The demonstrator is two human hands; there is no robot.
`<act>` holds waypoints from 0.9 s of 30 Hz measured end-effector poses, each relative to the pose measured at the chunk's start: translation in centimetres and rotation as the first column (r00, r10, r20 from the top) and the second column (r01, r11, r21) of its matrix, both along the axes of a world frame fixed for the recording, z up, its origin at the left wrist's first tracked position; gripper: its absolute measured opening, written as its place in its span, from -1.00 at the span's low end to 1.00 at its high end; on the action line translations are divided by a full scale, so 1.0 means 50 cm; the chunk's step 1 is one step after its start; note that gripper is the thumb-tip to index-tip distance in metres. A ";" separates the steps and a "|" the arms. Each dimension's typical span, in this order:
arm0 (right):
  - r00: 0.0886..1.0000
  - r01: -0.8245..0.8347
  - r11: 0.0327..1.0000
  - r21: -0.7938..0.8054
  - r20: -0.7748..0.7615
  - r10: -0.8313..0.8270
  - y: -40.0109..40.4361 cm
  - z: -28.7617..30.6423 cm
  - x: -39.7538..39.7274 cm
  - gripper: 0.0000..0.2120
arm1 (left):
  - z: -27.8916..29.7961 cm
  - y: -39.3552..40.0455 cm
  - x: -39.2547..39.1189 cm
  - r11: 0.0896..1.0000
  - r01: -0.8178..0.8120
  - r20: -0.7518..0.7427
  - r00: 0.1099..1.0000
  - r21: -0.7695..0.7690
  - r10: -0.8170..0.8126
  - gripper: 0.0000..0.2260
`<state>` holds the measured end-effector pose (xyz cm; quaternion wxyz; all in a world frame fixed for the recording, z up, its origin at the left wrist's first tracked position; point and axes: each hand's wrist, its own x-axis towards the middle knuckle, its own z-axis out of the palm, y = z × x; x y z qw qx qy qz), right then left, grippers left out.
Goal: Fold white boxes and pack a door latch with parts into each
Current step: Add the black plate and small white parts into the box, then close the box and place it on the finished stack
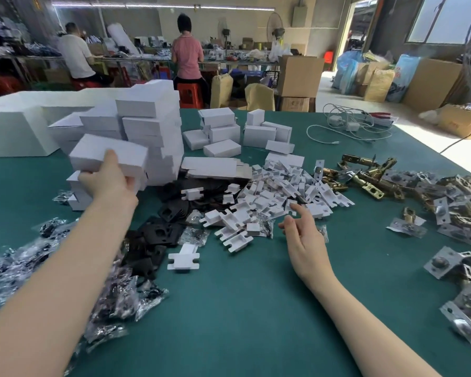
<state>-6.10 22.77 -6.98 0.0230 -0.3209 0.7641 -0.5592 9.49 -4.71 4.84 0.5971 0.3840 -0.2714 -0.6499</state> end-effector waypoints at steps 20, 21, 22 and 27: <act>0.999 -0.033 0.992 0.124 -0.001 0.033 0.006 0.006 0.006 -0.76 | -0.037 -0.085 0.012 0.977 -0.215 0.621 0.764 -0.008 0.173 -0.37; 0.999 -0.032 0.991 0.134 -0.006 0.033 0.004 0.006 0.006 -0.76 | -0.037 -0.055 -0.003 0.950 -0.256 0.595 0.741 -0.178 0.311 -0.41; 0.999 -0.029 0.989 0.144 -0.010 0.031 0.003 0.006 0.007 -0.76 | -0.039 -0.020 -0.021 0.894 -0.235 0.553 0.717 -0.381 0.424 -0.43; 0.997 -0.034 0.979 0.200 -0.059 0.046 0.004 0.008 0.011 -0.77 | -0.052 0.070 -0.138 0.389 0.349 0.518 0.669 -0.852 0.533 -0.68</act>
